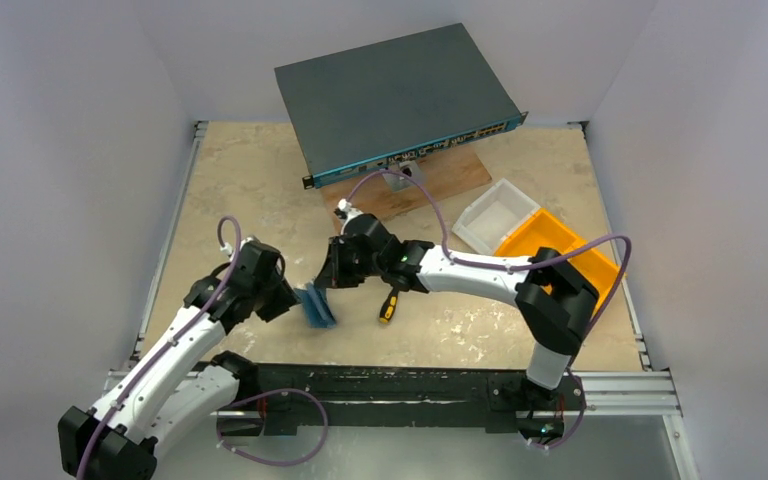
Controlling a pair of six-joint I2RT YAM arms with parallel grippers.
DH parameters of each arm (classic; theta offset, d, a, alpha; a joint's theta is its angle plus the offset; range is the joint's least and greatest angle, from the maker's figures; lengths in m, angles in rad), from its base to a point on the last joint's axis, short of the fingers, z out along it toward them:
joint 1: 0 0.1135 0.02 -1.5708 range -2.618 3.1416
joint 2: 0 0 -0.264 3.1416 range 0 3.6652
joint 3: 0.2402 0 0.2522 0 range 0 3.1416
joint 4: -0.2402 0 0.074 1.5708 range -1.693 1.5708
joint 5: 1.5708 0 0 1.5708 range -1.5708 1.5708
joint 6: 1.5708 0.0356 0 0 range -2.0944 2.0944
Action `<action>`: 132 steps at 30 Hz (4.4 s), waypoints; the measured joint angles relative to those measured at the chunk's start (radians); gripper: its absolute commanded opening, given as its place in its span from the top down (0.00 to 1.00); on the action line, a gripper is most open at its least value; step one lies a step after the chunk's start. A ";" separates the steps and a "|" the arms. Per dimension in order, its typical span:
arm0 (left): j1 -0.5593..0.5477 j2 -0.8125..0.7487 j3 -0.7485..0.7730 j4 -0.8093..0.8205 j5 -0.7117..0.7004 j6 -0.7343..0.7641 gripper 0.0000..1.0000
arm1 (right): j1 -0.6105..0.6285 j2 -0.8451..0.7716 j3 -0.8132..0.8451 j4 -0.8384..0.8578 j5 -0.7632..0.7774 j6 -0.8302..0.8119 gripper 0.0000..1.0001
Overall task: Take the credit cards out of the card holder
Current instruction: Open the card holder at the center of the board, then remove the credit card from the card holder.
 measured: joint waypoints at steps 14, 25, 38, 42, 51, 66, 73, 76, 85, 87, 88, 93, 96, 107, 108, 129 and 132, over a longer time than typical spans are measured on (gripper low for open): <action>0.000 -0.006 -0.031 -0.040 -0.029 0.019 0.75 | 0.007 0.068 0.017 -0.103 0.074 -0.020 1.00; 0.000 0.119 -0.057 0.057 0.022 0.014 0.83 | -0.040 0.152 -0.049 -0.122 0.118 -0.087 1.00; 0.000 0.229 -0.090 0.187 0.071 0.014 0.90 | -0.035 0.167 -0.032 -0.109 0.131 -0.134 1.00; -0.001 0.258 -0.089 0.225 0.102 0.014 0.91 | -0.029 0.167 -0.026 -0.117 0.142 -0.145 1.00; -0.014 0.319 -0.077 0.298 0.178 0.014 0.90 | -0.028 0.153 -0.019 -0.143 0.151 -0.166 0.69; -0.048 0.452 0.000 0.376 0.245 0.002 0.89 | -0.028 -0.101 -0.019 -0.209 0.193 -0.175 0.65; -0.103 0.530 0.048 0.408 0.254 -0.024 0.89 | -0.028 -0.177 -0.072 -0.214 0.209 -0.174 0.78; -0.122 0.578 0.063 0.427 0.256 -0.038 0.89 | -0.027 -0.182 -0.109 -0.211 0.200 -0.173 0.83; -0.132 0.668 0.072 0.454 0.274 -0.057 0.89 | -0.019 -0.156 -0.179 -0.132 0.101 -0.151 0.94; -0.132 0.668 0.072 0.453 0.274 -0.057 0.89 | -0.015 -0.143 -0.180 -0.112 0.084 -0.147 0.96; -0.132 0.668 0.072 0.453 0.274 -0.057 0.89 | -0.015 -0.134 -0.182 -0.103 0.079 -0.146 0.96; -0.132 0.668 0.075 0.449 0.274 -0.056 0.89 | -0.014 -0.073 -0.202 -0.054 0.048 -0.130 0.99; -0.132 0.660 0.078 0.436 0.268 -0.052 0.89 | -0.014 -0.042 -0.224 -0.042 0.039 -0.111 1.00; -0.132 0.432 0.086 0.287 0.151 -0.019 0.88 | -0.014 0.018 -0.249 -0.016 0.040 -0.070 1.00; -0.132 0.397 0.080 0.269 0.126 -0.016 0.88 | -0.014 0.023 -0.249 -0.010 0.039 -0.068 1.00; -0.112 0.332 -0.063 0.177 -0.043 -0.030 0.96 | -0.014 0.097 -0.169 0.048 -0.065 -0.040 0.72; -0.112 0.335 -0.063 0.187 -0.043 -0.030 0.96 | -0.015 0.118 -0.165 0.062 -0.075 -0.034 0.72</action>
